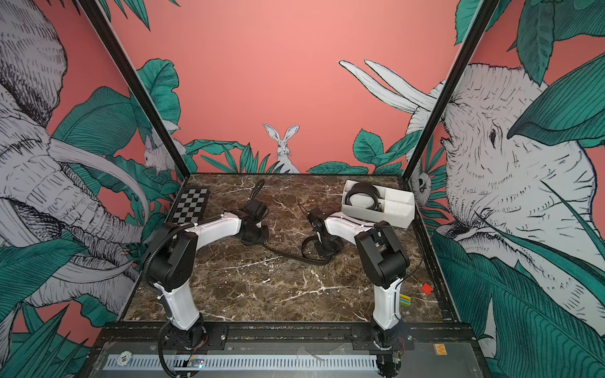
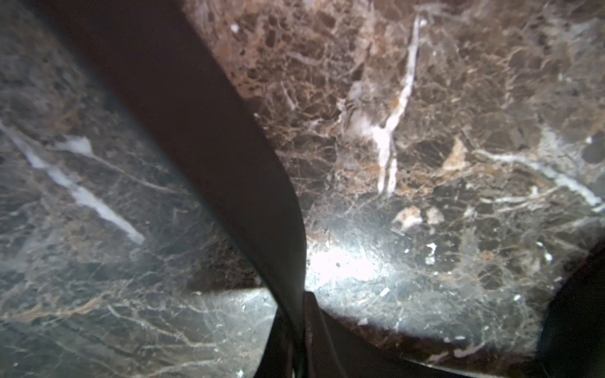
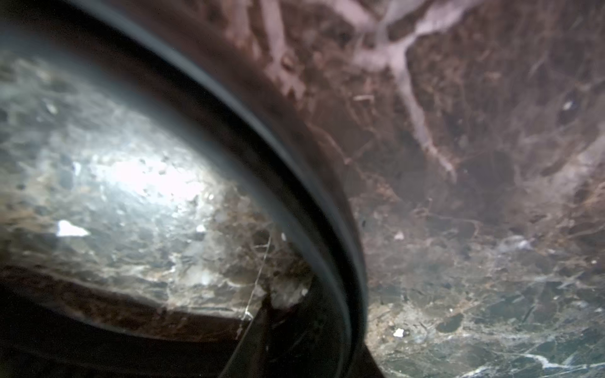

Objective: Place the belts into the storage roll
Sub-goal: Roll the belt at the center of the board.

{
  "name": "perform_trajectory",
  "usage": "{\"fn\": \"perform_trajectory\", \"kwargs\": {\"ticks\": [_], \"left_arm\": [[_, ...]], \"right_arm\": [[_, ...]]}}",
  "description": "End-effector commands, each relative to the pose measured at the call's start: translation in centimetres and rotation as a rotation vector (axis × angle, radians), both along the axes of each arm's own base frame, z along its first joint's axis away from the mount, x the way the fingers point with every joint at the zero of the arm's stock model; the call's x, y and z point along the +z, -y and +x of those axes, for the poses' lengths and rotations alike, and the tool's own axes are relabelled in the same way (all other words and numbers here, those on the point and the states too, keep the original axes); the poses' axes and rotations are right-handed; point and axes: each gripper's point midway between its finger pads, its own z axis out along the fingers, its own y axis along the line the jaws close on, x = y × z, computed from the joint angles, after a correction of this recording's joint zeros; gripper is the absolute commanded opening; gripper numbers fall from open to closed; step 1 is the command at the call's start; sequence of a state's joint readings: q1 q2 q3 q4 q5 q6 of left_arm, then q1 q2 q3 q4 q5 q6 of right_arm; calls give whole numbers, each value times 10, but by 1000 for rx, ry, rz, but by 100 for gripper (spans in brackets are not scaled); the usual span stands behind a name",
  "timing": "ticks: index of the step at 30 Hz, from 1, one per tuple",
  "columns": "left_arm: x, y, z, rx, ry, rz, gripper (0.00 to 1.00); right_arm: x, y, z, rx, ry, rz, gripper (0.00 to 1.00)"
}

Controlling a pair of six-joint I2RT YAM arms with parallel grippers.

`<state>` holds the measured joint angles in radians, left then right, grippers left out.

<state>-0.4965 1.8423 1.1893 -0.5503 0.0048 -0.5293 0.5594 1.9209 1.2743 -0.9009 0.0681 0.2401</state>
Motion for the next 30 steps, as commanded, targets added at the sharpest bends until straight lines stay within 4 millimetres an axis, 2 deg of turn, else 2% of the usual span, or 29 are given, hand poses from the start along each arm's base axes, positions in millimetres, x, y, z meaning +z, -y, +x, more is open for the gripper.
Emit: {"fn": "perform_trajectory", "kwargs": {"ticks": [1, 11, 14, 17, 20, 24, 27, 30], "left_arm": [[-19, -70, 2, 40, -15, 284, 0], [-27, -93, 7, 36, -30, 352, 0], [-27, -94, 6, 38, -24, 345, 0], [-26, -94, 7, 41, -20, 341, 0], [-25, -88, 11, 40, -11, 314, 0], [-19, -78, 30, 28, 26, 287, 0], [-10, -64, 56, 9, 80, 249, 0], [-1, -39, 87, -26, 138, 171, 0]], "right_arm": [[-17, 23, -27, 19, -109, -99, 32], [-18, 34, -29, 40, -119, -143, 36], [-17, 37, -28, 38, -121, -146, 40], [-16, 36, -26, 40, -118, -140, 40], [-18, 30, -25, 41, -116, -119, 34], [-20, 23, -29, 63, -118, -103, 26], [-20, 14, -36, 91, -120, -100, 22], [-21, 4, -45, 112, -122, -97, 21]]}}
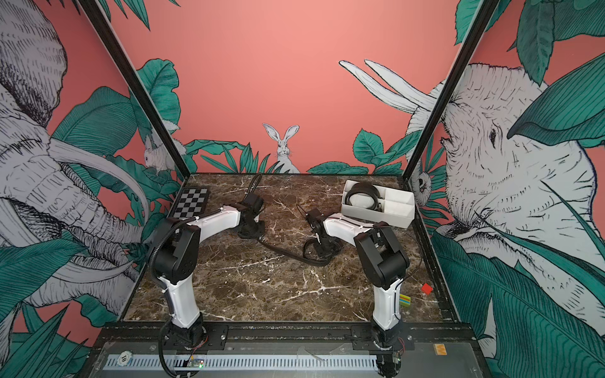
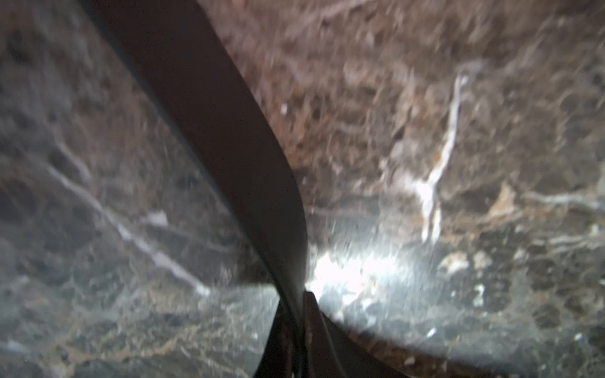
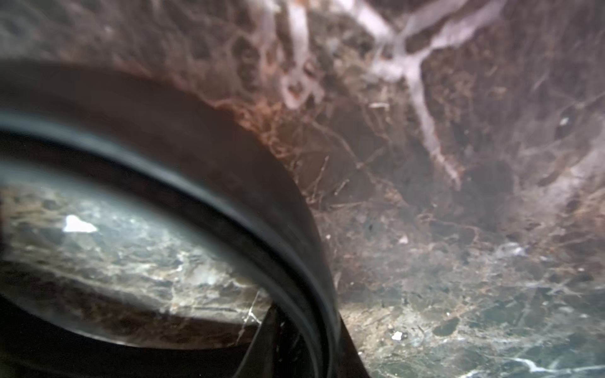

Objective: Place the belts into the storage roll
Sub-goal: Roll the belt at the center of the board.

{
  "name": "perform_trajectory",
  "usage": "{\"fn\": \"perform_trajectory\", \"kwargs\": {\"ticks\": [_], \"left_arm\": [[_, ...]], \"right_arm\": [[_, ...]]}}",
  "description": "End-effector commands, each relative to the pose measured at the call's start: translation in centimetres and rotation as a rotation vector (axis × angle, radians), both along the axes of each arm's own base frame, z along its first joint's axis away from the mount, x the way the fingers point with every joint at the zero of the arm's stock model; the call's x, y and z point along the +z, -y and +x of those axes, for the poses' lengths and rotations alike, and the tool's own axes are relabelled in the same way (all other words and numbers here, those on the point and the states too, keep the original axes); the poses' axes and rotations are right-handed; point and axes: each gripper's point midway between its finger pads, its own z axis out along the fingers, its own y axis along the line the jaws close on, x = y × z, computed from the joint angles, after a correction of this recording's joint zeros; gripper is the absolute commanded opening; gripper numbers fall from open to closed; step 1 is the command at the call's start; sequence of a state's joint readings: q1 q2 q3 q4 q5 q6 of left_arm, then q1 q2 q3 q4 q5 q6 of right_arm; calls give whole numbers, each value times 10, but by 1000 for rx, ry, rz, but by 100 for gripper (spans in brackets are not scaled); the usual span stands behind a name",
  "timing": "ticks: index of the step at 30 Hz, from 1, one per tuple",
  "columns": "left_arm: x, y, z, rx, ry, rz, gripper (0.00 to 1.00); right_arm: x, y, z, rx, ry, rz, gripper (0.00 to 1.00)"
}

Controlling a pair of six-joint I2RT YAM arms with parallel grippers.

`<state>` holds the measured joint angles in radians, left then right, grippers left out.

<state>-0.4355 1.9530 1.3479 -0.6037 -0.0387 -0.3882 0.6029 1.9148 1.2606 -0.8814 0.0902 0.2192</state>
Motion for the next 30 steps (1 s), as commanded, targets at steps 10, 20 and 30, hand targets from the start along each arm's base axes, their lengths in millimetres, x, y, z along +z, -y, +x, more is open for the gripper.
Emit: {"fn": "perform_trajectory", "kwargs": {"ticks": [10, 20, 30], "left_arm": [[1, 118, 95, -192, 141, -199, 10], [4, 88, 54, -152, 117, -216, 61], [46, 15, -7, 1, 150, -210, 76]], "right_arm": [[-28, -31, -70, 92, -136, -38, 19], [-24, -55, -73, 131, -119, -3, 19], [-20, -72, -74, 157, -104, 32, 19]]}}
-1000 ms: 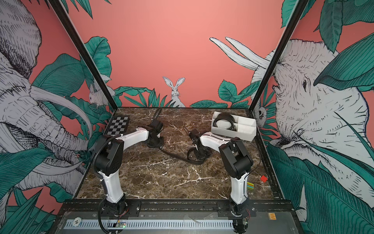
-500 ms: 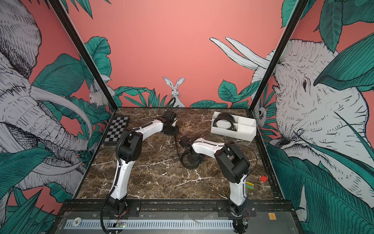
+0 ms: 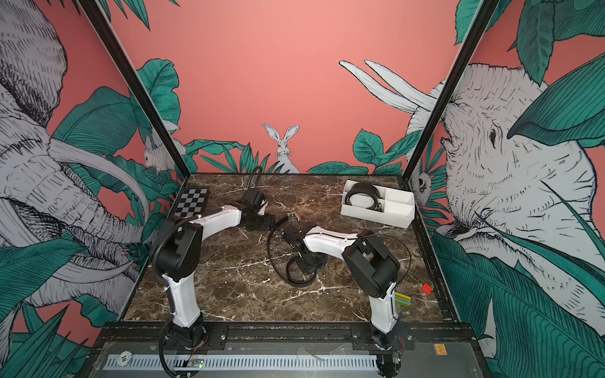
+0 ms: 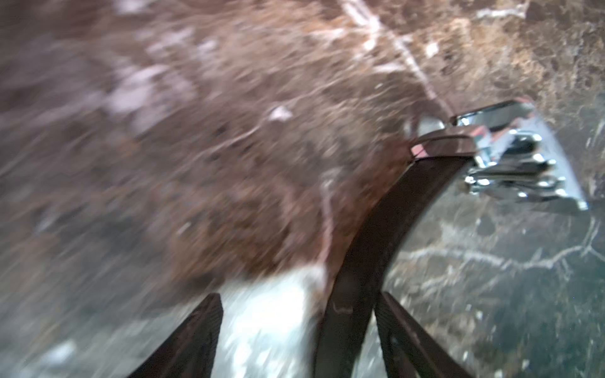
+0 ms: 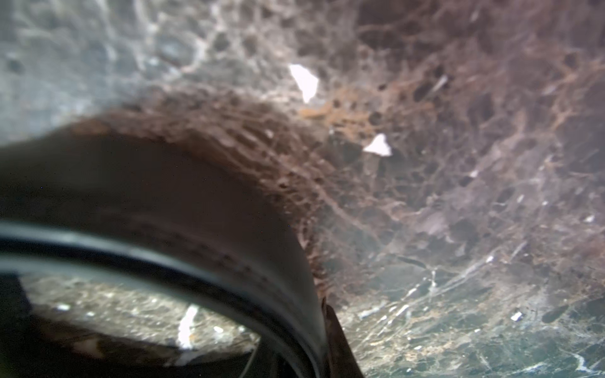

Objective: Place the belts into the storage roll
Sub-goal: Roll the belt at the center of the board.

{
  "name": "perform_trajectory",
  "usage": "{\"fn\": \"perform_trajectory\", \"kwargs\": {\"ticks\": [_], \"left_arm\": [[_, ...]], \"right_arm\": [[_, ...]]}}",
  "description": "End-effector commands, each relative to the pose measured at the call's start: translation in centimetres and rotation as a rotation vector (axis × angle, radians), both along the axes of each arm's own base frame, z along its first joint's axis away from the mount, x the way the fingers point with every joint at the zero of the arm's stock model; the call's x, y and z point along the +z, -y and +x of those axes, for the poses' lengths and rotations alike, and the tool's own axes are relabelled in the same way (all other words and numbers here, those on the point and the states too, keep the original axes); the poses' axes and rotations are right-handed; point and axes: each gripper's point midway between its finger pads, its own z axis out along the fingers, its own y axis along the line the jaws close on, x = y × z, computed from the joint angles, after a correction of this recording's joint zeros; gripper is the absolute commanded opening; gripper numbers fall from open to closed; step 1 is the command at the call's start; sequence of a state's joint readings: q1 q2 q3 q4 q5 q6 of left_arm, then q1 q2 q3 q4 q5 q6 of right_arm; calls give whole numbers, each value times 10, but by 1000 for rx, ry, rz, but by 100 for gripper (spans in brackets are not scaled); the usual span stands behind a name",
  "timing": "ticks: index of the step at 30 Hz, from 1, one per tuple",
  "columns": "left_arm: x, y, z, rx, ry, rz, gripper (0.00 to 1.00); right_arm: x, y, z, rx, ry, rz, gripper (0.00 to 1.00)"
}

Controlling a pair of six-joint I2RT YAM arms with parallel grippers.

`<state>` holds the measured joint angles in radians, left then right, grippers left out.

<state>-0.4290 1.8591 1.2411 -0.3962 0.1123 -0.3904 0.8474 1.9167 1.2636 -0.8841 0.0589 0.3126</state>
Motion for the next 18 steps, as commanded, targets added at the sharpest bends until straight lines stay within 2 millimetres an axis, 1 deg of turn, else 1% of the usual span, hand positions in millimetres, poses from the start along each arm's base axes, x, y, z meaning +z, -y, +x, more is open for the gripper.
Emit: {"fn": "perform_trajectory", "kwargs": {"ticks": [1, 2, 3, 5, 7, 10, 12, 14, 16, 18], "left_arm": [[20, -20, -30, 71, 5, -11, 76], [18, -22, -43, 88, -13, -29, 76], [15, -21, -62, 92, -41, -62, 76], [9, -26, -95, 117, -82, -64, 75], [8, -22, -126, 105, -92, -85, 71], [9, -10, -165, 50, -124, -108, 60], [5, -5, -188, 21, -173, -105, 56], [1, 1, -202, 20, -209, -131, 61], [7, 9, -200, 34, -194, -207, 69], [22, 17, -191, 53, -146, -274, 71]], "right_arm": [[-19, -7, -22, 10, -94, 3, 19], [-19, -9, -22, 12, -95, 6, 19], [-18, -11, -22, 14, -93, 10, 19], [-18, -12, -22, 21, -97, 5, 20], [-18, -12, -23, 19, -102, 2, 19], [-17, -13, -23, 17, -107, 5, 20], [-16, -15, -24, 16, -112, 14, 20], [-17, -18, -24, 13, -116, 26, 20], [-17, -21, -24, 12, -117, 32, 20], [-17, -23, -23, 8, -115, 40, 20]]}}
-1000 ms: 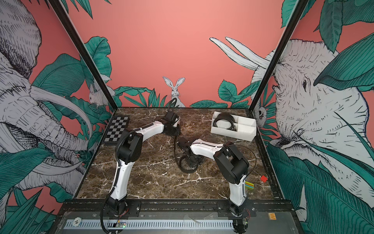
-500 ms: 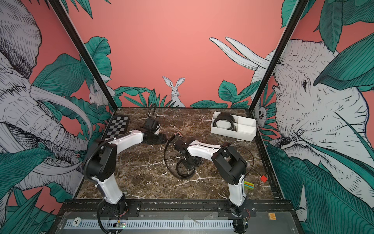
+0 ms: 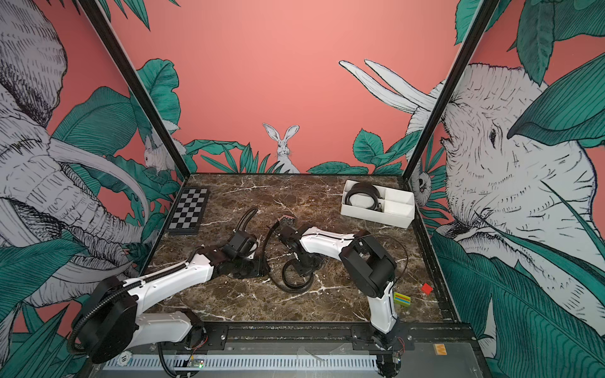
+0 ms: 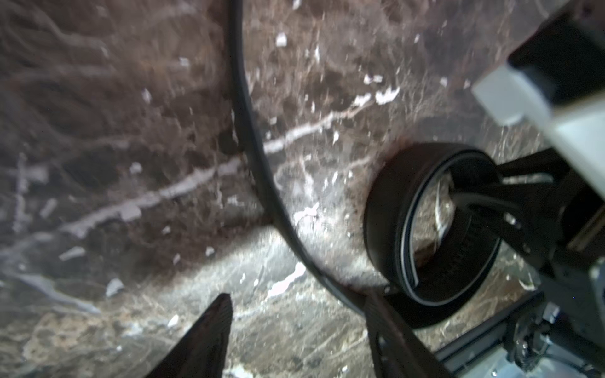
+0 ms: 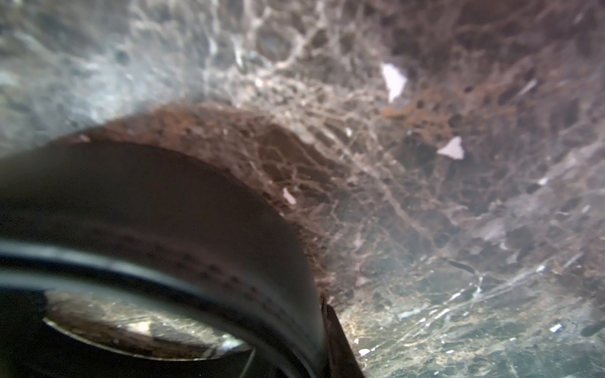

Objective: Place the belts into the storage roll
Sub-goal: Roll the belt at the center of the board.

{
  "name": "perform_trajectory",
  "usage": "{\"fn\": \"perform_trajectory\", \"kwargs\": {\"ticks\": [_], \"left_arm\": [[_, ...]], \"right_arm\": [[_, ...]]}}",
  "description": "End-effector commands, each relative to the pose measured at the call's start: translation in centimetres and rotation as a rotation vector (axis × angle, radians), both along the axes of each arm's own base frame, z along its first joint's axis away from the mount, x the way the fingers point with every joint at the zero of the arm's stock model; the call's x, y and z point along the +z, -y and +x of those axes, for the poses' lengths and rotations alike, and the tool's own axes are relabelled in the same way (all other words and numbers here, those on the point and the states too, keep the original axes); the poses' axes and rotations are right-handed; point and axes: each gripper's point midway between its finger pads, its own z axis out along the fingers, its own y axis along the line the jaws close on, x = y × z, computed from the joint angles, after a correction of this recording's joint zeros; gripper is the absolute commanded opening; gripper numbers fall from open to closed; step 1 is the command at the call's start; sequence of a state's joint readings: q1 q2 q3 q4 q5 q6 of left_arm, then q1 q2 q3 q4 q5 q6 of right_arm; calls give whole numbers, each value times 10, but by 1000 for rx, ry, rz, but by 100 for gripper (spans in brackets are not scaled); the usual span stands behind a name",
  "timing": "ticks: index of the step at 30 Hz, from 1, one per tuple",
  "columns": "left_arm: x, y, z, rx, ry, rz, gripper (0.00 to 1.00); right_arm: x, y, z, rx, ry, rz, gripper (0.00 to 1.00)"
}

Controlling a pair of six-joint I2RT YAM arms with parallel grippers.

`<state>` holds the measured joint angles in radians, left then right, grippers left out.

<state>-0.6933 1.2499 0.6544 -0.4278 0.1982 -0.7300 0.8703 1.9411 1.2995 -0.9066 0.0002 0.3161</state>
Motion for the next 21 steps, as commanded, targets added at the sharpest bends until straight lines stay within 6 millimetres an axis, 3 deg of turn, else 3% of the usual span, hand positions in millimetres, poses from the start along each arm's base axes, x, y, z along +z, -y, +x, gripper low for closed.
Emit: {"fn": "perform_trajectory", "kwargs": {"ticks": [1, 3, 7, 9, 12, 16, 21], "left_arm": [[24, 14, 10, 80, 33, -124, 71], [23, 22, 9, 61, 25, -113, 71], [-8, 28, 6, 38, -101, -21, 66], [-22, 30, 8, 27, -129, 13, 52], [-34, 13, 9, 3, -140, 158, 28], [-22, -9, 29, -11, -40, 305, 0], [-9, -19, 64, -7, 41, 364, 0]], "right_arm": [[-17, -9, -12, -7, -64, 14, 20], [-19, -10, -12, -8, -68, 16, 20], [-20, -9, -13, -12, -69, 17, 20], [-20, -10, -15, -14, -73, 24, 20], [-19, -10, -17, -12, -74, 31, 20], [-17, -12, -20, -3, -70, 35, 20], [-12, -16, -27, 40, -62, 11, 20]]}}
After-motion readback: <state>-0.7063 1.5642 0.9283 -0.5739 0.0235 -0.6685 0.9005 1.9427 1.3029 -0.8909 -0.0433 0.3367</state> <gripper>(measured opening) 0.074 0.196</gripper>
